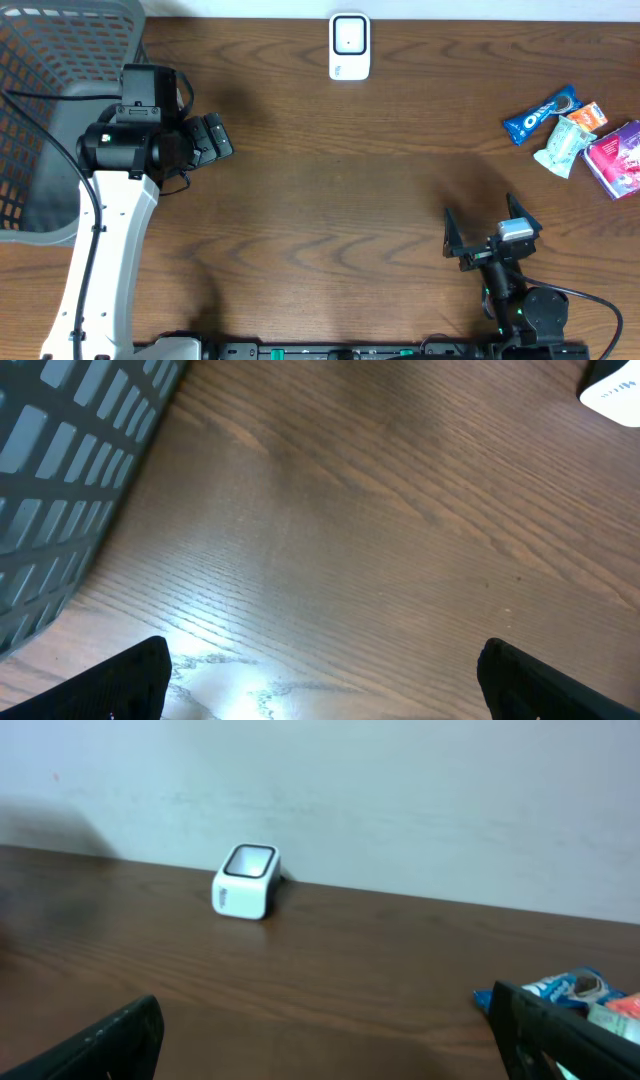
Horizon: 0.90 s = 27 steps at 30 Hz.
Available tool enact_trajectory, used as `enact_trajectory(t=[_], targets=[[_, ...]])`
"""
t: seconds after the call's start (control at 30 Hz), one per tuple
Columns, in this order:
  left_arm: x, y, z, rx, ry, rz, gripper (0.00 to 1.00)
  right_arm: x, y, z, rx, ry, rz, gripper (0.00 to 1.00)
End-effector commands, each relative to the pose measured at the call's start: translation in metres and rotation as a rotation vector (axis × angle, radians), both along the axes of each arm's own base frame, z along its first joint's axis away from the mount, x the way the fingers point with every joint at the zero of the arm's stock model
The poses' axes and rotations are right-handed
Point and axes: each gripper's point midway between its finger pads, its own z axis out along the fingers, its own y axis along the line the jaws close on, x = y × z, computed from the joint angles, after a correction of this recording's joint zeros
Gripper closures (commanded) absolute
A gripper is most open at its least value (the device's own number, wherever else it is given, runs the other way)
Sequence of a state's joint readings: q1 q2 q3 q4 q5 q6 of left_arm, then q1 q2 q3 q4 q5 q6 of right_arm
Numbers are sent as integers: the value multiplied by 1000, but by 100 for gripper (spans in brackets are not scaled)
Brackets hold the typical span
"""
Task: Scan the item barcode
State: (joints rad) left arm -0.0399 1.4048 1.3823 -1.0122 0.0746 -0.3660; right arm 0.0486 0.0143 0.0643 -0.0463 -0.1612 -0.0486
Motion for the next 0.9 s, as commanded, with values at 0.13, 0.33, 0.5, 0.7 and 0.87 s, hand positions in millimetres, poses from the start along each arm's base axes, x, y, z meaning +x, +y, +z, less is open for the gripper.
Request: enact_trajectory(t=[0.13, 0.33, 0.5, 0.7, 0.87], targets=[[1, 3, 1, 10, -1, 9, 2, 4, -5, -2, -17, -56, -21, 1], [1, 3, 1, 10, -1, 9, 2, 5, -13, -1, -21, -60, -57, 1], [1, 3, 1, 10, -1, 9, 2, 6, -24, -11, -4, -17, -109, 1], [1, 3, 1, 10, -1, 9, 2, 6, -49, -34, 124, 90, -259, 1], [1, 3, 1, 10, -1, 9, 2, 6, -51, -34, 122, 88, -269, 1]])
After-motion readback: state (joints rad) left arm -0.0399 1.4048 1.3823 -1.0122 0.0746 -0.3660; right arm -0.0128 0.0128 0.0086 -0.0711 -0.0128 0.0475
